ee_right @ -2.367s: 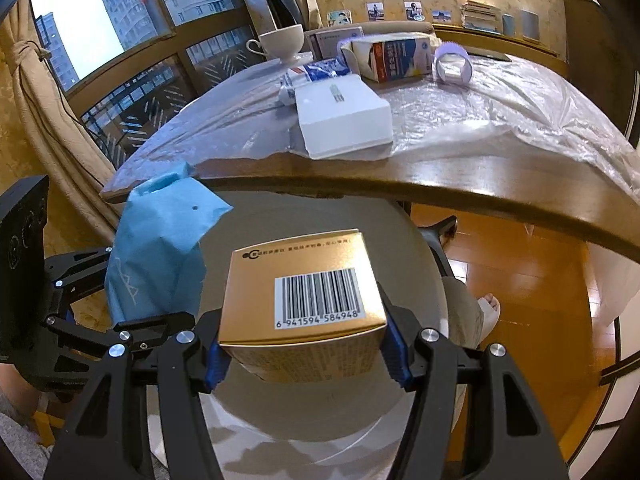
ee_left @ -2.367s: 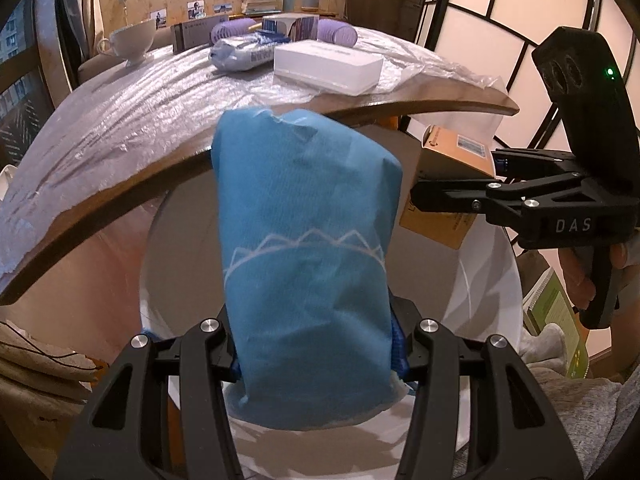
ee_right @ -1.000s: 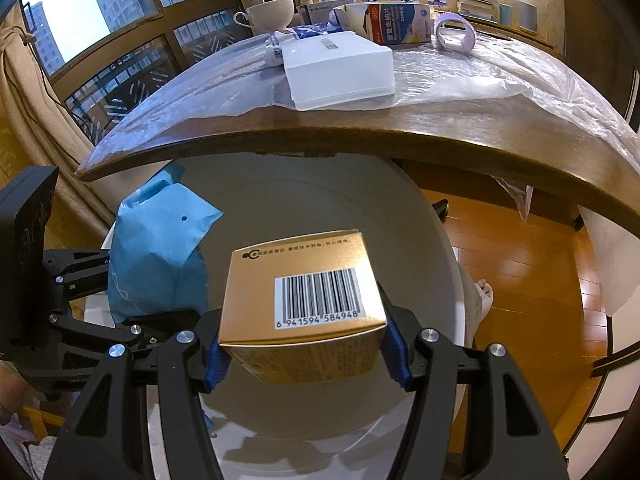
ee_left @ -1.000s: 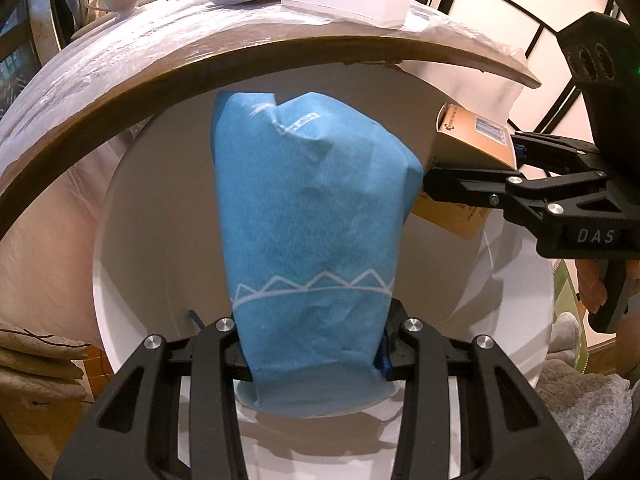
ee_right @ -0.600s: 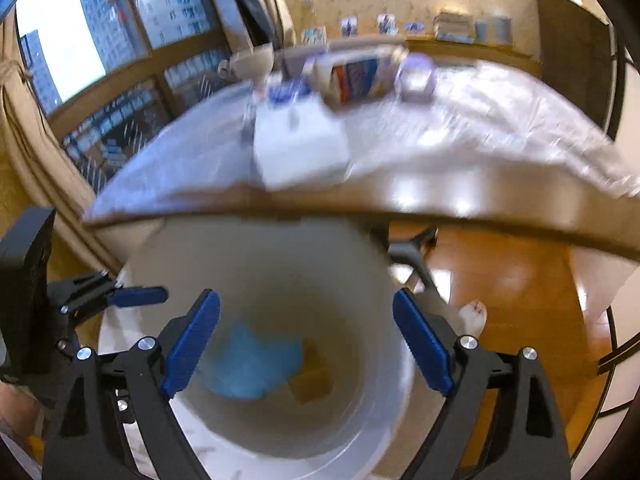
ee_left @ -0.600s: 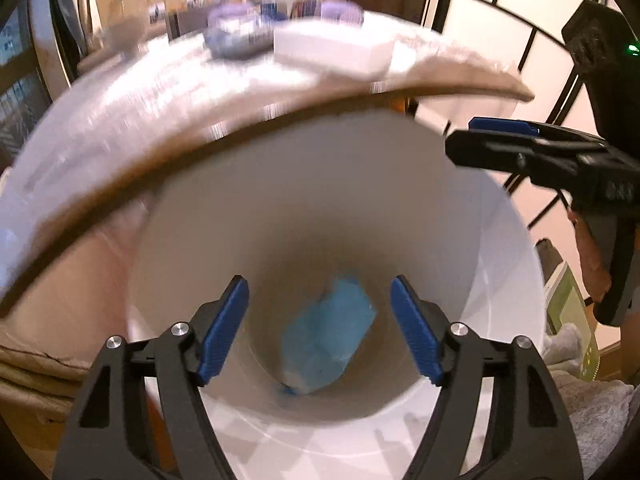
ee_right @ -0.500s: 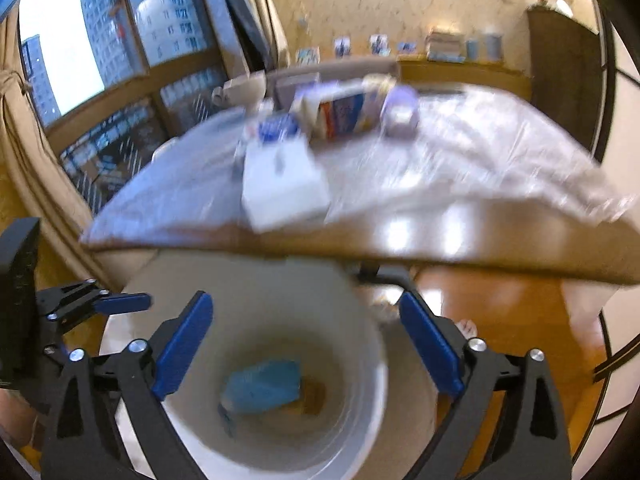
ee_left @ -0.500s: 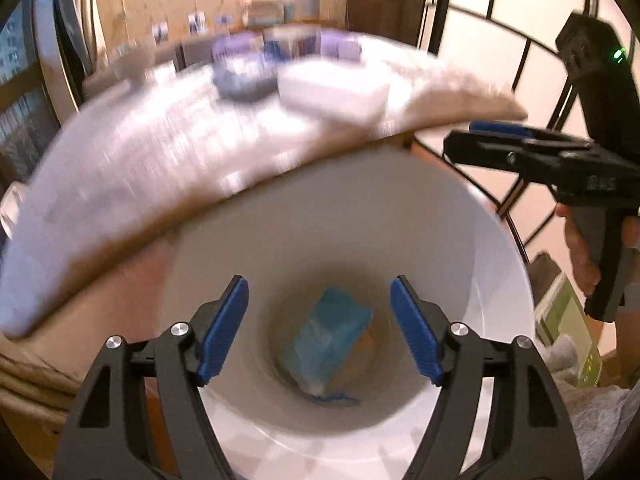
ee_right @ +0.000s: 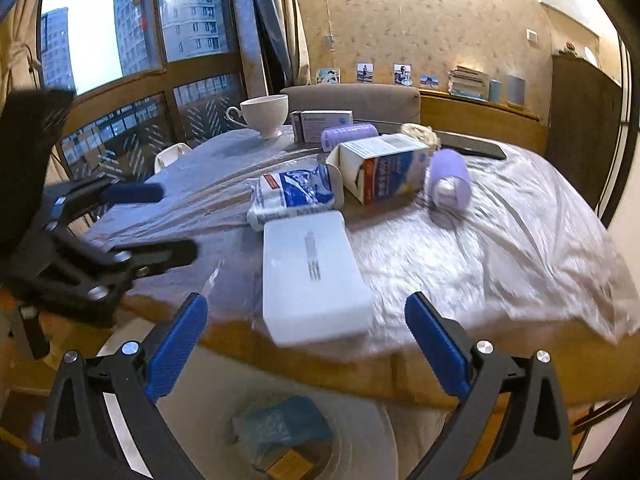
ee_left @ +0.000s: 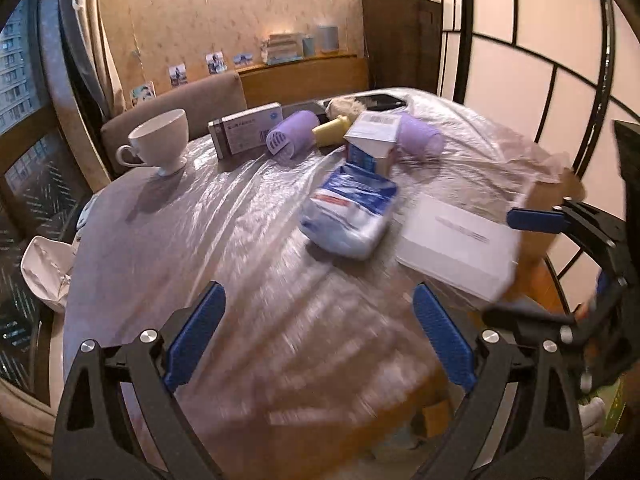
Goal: Collect trash
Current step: 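Grasp the Tempo tissue pack with the left tool while the right tool grasps the white plastic box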
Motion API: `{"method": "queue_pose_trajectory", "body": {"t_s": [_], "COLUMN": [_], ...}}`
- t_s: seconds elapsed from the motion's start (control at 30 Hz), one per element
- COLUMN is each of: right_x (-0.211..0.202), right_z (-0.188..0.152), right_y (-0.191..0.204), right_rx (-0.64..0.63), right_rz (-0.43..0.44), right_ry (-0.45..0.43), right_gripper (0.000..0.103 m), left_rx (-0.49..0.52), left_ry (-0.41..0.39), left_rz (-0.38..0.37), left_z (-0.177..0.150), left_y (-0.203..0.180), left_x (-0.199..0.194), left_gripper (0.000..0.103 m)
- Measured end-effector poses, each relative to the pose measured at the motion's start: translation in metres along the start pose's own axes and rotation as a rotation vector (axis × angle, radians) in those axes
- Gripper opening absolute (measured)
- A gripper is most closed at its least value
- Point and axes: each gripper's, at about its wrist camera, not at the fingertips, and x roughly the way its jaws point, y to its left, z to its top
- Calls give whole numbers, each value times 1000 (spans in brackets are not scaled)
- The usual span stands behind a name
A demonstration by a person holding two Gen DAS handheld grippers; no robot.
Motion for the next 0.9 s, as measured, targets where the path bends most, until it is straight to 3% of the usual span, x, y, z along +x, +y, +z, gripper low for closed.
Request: {"method": "queue_pose_trajectory", "body": {"t_s": [0.13, 0.3, 0.6, 0.7, 0.9], "right_x": [14, 24, 22, 21, 22], "right_z": [7, 10, 10, 8, 6], "right_y": [-1, -13, -41, -40, -36], "right_rx": [-1, 33, 102, 90, 56], "right_rz": [-22, -23, -80, -90, -115], "right_ry": [6, 37, 32, 29, 27], "right_gripper": [97, 75, 73, 73, 73], "left_rx": [-20, 10, 55, 56, 79], "left_ry": [34, 55, 84, 88, 125], "left_rz": [-51, -73, -116, -139, -146], "left_z": [12, 26, 41, 45, 46], "left_y": [11, 10, -1, -4, -10], "left_x": [19, 39, 57, 59, 64], "left_gripper": [96, 96, 95, 90, 65]}}
